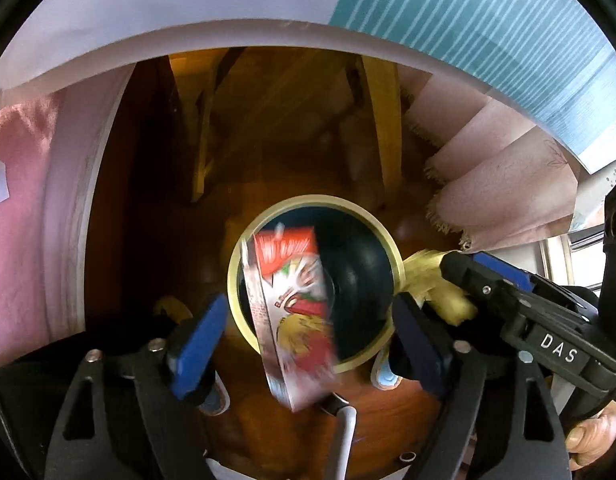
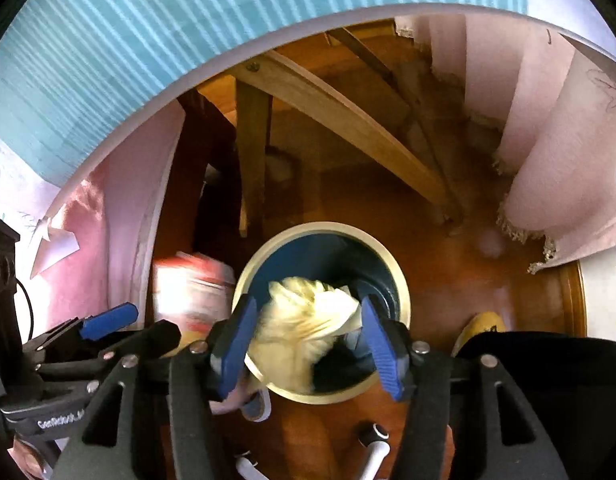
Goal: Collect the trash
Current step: 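Open both tools over the bin to drop the wrapper and carton, then raise both empty tools back up toward the table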
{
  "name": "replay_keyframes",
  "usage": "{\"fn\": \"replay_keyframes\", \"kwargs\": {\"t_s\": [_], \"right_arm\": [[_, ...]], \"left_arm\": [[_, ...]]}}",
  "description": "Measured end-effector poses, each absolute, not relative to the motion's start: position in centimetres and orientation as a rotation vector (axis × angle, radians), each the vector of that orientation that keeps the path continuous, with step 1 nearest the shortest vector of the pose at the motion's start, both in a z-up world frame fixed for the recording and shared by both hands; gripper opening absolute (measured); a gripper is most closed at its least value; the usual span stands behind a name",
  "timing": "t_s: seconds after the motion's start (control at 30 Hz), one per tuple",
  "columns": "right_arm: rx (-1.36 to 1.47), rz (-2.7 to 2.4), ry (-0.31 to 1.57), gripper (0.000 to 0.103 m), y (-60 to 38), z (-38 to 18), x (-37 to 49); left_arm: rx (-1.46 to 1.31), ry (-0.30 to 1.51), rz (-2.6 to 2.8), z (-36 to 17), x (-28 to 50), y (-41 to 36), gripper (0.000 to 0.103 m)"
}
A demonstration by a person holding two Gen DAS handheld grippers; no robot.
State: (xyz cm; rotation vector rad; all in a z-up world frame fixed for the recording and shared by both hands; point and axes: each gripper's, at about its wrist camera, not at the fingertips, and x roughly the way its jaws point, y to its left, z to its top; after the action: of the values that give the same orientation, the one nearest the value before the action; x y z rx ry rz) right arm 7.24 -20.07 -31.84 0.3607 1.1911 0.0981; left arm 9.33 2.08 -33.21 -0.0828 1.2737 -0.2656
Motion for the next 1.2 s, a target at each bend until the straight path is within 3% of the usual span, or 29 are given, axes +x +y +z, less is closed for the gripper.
{"fn": "replay_keyframes", "kwargs": {"t_s": [0.77,1.03,1.2], "right_arm": [[0.297,0.098,1.173,0.058,-19.4,-31.6,7.0],[0.232,0.153,1.113,0.058,-18.8,-27.9,5.7],[0.178,0.240,1.068,0.058,-18.7,-23.4,4.7]], "left_arm": [[-0.099,1.222,-0.231,-32.0,8.4,2.8,0.083],[-0.098,1.127,-0.292,-27.1,6.2,2.8,0.083],[0.091,1.022,-0.379,-22.1,3.6,1.8,0.084]]}}
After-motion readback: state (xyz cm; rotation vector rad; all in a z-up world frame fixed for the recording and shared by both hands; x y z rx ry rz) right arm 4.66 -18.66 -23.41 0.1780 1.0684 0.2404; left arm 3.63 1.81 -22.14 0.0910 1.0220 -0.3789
